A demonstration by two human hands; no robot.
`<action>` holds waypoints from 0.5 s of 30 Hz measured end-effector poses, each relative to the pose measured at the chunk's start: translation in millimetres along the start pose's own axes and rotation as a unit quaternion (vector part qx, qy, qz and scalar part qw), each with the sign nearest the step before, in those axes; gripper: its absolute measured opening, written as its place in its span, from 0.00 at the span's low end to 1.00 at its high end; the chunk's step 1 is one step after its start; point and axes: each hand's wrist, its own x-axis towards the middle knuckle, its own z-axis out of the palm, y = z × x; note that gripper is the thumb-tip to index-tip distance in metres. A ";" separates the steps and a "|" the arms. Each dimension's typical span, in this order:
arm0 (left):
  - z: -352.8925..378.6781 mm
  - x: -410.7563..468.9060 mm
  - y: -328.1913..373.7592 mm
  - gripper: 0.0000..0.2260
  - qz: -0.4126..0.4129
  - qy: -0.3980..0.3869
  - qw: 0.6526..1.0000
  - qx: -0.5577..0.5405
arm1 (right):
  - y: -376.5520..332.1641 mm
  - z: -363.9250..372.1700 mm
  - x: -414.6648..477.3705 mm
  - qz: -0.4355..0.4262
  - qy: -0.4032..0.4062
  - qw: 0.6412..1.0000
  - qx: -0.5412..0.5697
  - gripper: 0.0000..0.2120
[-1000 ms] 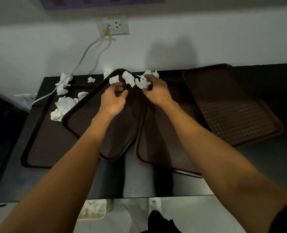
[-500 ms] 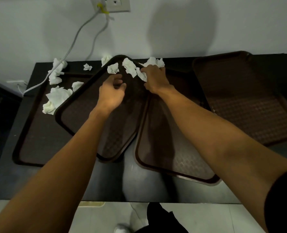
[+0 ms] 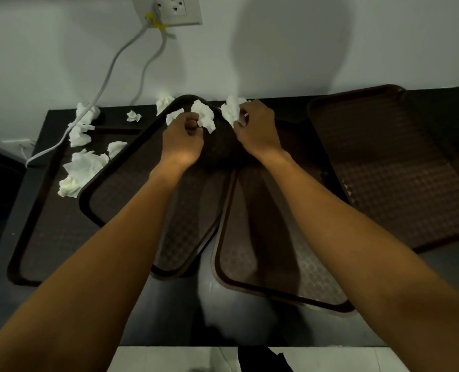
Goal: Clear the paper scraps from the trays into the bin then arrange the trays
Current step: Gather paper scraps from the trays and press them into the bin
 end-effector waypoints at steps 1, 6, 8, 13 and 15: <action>1.8 5.6 1.0 0.16 0.010 0.002 1.000 0.017 | 0.5 -2.4 -0.6 0.005 0.011 1.000 0.001 0.05; 18.3 39.1 -4.6 0.22 0.091 -0.027 0.988 0.120 | 2.8 -12.0 -5.6 0.031 0.042 0.998 0.021 0.09; 25.3 52.5 -5.9 0.27 0.102 -0.067 0.976 0.179 | 5.4 -16.9 -9.3 0.043 0.040 0.998 0.026 0.09; 37.8 74.8 -11.3 0.27 0.102 -0.093 0.957 0.256 | 13.5 -22.5 -20.1 0.053 0.030 0.998 0.021 0.05; 40.6 77.5 -16.0 0.20 0.120 -0.064 0.964 0.227 | 15.2 -23.3 -24.4 0.067 0.026 0.997 0.019 0.05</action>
